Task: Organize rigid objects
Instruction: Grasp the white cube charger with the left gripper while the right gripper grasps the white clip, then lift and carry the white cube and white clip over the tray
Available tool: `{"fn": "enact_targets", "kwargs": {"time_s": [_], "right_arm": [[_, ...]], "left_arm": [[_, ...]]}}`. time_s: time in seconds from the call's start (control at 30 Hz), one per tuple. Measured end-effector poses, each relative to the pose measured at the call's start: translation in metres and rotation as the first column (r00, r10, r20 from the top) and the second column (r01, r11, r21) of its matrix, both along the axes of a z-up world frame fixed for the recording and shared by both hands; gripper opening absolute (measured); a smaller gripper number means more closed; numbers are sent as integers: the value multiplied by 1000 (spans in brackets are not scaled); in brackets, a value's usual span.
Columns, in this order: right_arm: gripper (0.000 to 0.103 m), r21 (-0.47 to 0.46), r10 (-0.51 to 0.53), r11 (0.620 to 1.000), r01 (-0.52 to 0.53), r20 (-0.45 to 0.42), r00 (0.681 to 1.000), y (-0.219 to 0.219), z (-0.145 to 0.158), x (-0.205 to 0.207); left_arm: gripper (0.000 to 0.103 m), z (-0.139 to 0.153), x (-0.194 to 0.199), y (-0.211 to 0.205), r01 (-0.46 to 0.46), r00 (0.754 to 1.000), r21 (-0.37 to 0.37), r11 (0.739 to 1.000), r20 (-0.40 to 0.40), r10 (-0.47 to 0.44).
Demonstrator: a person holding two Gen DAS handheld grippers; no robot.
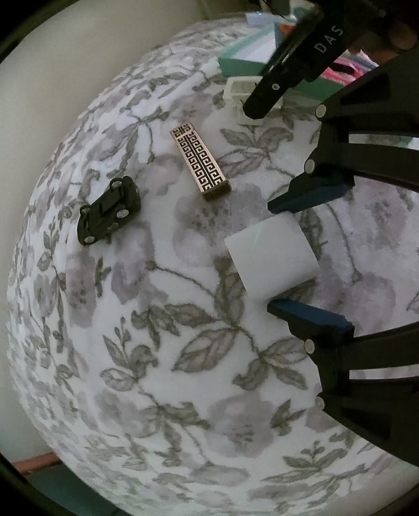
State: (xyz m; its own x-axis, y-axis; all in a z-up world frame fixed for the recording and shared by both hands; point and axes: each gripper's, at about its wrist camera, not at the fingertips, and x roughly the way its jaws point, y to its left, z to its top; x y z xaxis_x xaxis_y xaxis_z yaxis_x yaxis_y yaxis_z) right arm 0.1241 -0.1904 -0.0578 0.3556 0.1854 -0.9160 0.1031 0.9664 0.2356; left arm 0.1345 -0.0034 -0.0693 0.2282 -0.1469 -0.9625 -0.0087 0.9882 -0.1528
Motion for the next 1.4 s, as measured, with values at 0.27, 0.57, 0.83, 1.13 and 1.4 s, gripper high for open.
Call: {"fn": "enact_targets", "kwargs": {"time_s": [0.27,0.57,0.83,1.13,1.4], "right_arm": [[54,-69,27,997,-26,12,1000,11,-2,2],[50,-216,71,974,-67,9,997,34,-8,-1],[50,-228,73,971,-68,17,997,38,-9,-4],[49,-181,50,982,-49,3,999,29,-7,-2],[49,-119,24,993,-19,42,999,11,15,1]], "left_arm": [[56,-3,3,-14,38,999,84,996,30,-41],[57,-2,4,-25,50,997,126,991,45,-56],[57,-4,2,-28,51,997,131,990,48,-58],[53,-4,3,-20,44,999,98,994,25,-47],[50,10,4,-13,27,999,0,1000,30,-27]]}}
